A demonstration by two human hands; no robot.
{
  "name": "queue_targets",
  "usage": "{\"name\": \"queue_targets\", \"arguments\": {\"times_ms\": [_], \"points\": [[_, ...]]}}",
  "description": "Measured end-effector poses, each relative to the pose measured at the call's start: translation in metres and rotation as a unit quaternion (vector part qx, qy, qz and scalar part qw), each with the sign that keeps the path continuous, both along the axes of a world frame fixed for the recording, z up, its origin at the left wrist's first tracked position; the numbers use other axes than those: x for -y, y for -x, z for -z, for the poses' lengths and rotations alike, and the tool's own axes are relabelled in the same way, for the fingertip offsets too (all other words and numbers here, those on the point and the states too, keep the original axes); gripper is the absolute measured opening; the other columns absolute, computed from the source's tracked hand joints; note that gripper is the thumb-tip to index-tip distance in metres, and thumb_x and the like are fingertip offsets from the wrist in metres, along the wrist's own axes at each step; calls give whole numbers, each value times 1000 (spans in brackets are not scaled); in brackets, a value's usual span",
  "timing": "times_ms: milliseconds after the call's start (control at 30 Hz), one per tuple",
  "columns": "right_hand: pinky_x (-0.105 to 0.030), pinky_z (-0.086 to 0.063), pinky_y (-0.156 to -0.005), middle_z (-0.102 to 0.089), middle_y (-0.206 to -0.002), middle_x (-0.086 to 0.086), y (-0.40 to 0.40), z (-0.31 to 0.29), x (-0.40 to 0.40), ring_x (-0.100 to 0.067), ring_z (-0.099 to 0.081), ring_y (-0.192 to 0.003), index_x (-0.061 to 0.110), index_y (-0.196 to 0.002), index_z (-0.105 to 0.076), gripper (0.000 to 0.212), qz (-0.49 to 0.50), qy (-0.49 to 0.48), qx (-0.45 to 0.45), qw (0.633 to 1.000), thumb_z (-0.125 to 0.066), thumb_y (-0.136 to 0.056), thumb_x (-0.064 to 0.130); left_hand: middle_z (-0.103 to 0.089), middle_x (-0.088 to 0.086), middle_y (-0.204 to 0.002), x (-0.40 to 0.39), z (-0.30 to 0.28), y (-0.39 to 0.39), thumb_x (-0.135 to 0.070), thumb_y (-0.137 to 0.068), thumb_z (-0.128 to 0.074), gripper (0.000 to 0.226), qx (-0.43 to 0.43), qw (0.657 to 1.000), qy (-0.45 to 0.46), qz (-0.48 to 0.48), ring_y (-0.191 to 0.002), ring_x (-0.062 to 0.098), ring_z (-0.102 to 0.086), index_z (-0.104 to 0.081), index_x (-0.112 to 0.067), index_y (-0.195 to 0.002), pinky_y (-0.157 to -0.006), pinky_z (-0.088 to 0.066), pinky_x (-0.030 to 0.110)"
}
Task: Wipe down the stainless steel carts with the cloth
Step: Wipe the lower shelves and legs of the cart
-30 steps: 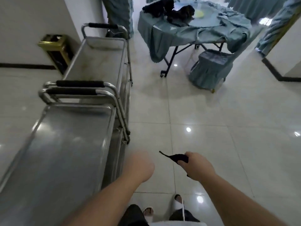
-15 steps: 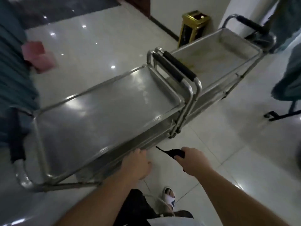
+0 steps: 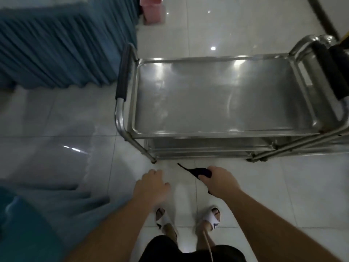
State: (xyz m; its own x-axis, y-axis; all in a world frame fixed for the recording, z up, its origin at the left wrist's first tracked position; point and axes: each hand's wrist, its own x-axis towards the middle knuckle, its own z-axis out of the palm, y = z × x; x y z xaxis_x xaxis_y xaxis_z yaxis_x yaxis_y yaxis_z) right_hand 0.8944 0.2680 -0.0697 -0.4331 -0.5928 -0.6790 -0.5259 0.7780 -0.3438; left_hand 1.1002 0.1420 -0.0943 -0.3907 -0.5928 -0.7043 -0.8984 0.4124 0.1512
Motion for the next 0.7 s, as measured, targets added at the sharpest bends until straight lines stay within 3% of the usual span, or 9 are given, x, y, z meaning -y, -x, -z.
{"name": "queue_targets", "arguments": {"times_ms": [333, 467, 567, 700], "points": [[-42, -63, -76, -69, -86, 3, -67, 106, 71, -18, -70, -76, 26, -106, -64, 32, -53, -2, 13, 999, -57, -100, 57, -52, 10, -143, 58, 106, -78, -37, -103, -47, 42, 36, 997, -45, -51, -123, 29, -54, -54, -15, -138, -101, -49, 41], [-42, -62, -75, -71, -88, -1, -69, 166, 98, -21, -72, -76, 25, -109, -63, 33, -44, 23, 30, 998, -56, -101, 56, -50, 9, -150, 77, 158, -77, -43, -102, -53, 57, -24, 987, -29, -159, -130, 31, -55, -43, -21, -154, -105, -50, 47], [-42, -60, -83, -71, -101, -6, -70, 214, 118, -28, -70, -90, 25, -117, -66, 36, -39, 49, 15, 998, -56, -102, 56, -46, 9, -156, 92, 205, -73, -47, -101, -55, 64, -50, 973, -28, -222, -135, 33, -53, -36, -26, -159, -108, -50, 51], [-43, -59, -90, -71, -111, -5, -69, 270, 154, -31, -70, -100, 31, -132, -63, 44, -24, 81, 22, 996, -51, -102, 60, -52, 3, -155, 120, 265, -62, -47, -100, -60, 67, -145, 940, 42, -308, -131, 27, -58, -35, -28, -159, -90, -53, 33]]}}
